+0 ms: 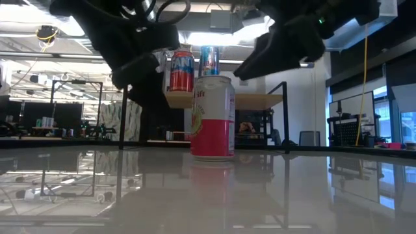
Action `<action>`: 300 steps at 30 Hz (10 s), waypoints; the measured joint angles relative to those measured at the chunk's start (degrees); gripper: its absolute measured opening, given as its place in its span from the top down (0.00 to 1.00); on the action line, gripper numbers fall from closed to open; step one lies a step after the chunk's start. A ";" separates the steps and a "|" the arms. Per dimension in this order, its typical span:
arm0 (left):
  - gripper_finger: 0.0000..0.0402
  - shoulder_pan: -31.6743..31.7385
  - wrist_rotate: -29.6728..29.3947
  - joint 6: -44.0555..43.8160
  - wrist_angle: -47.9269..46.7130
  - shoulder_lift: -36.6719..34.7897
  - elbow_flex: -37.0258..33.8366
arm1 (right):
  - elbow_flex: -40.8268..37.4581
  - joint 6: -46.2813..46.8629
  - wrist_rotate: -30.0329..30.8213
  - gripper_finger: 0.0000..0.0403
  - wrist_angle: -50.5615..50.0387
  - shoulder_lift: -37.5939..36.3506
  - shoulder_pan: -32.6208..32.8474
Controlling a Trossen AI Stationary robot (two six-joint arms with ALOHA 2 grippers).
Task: Place canned beverage on shelf
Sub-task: Put the right pink soda can on the shelf, then put the pink soda can on the shelf
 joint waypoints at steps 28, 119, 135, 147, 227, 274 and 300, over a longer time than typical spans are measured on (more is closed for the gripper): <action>0.20 8.63 7.95 5.16 24.94 -0.97 -8.52 | -5.42 1.38 0.26 0.15 11.96 5.35 -2.29; 0.20 4.00 11.87 7.36 28.31 -0.97 -8.41 | 1.49 -2.25 -8.56 0.30 -1.73 -18.57 -4.87; 0.20 3.74 11.84 7.37 28.29 -0.97 -8.41 | 18.09 -6.31 -14.19 0.30 -21.37 -19.69 -26.00; 0.20 3.78 11.48 7.65 28.29 -0.97 -8.41 | 18.21 -7.61 -31.97 0.30 -18.56 -14.53 -48.44; 0.20 -4.18 11.48 1.79 42.97 0.33 -8.46 | 29.92 14.47 -24.90 0.08 -70.84 -20.13 -11.37; 0.20 -13.36 2.60 -7.21 50.51 2.98 -8.39 | 21.30 91.13 -14.43 0.08 -69.52 -2.01 53.83; 0.20 -12.84 2.62 -7.15 50.54 2.98 -8.39 | 10.78 82.86 -16.47 0.31 -61.61 -2.03 49.74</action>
